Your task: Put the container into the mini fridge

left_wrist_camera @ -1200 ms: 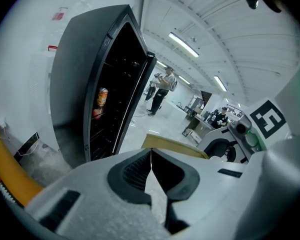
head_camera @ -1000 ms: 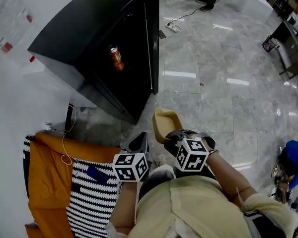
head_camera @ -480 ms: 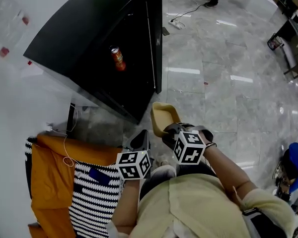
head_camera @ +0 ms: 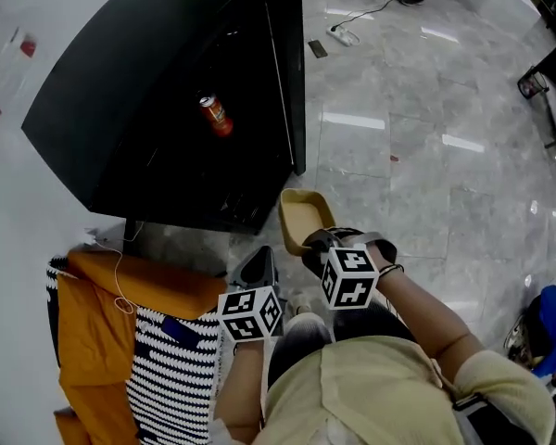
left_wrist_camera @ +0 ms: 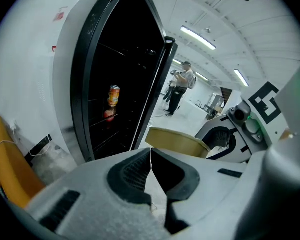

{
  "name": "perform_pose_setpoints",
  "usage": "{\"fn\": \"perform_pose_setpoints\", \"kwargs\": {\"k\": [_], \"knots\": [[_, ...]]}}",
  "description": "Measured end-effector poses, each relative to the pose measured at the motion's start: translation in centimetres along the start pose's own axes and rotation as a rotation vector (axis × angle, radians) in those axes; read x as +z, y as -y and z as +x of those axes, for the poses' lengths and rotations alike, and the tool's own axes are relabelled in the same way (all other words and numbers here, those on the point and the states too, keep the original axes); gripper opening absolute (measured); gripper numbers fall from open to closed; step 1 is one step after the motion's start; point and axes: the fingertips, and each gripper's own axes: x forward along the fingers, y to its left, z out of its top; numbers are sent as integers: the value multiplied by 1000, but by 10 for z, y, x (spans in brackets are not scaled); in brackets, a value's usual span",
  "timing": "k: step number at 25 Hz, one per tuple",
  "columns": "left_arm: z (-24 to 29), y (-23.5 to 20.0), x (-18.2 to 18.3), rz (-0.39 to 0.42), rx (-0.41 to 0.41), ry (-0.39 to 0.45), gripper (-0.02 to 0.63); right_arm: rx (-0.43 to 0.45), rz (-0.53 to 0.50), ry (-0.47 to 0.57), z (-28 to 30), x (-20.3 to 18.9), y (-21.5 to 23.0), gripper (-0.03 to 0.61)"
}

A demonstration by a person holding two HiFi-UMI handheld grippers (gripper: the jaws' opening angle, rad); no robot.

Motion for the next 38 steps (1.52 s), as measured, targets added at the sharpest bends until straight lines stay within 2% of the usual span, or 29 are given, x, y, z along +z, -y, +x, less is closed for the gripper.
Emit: {"fn": "perform_pose_setpoints", "kwargs": {"k": [6,11,17,22,27,31,38], "knots": [[31,-7,-2,-35,48,-7,23,34,-25,2,16,-17,32,86],[52,-22,2,-50,118,33,23,63,-55,-6,38,-32,50,86],[85,-38,4,-124,164,55,23,73,-119,-36,69,-45,76,86],[103,-55,1,-141,192,59,23,65,-185,-43,98,-45,94,86],[114,-71,0,-123,261,56,23,49,-249,-52,123,-48,112,86],[121,-80,0,-170,271,72,23,48,-289,-56,138,-50,122,86],[133,-98,1,-166,297,80,23,20,-358,-44,152,-45,148,86]]}}
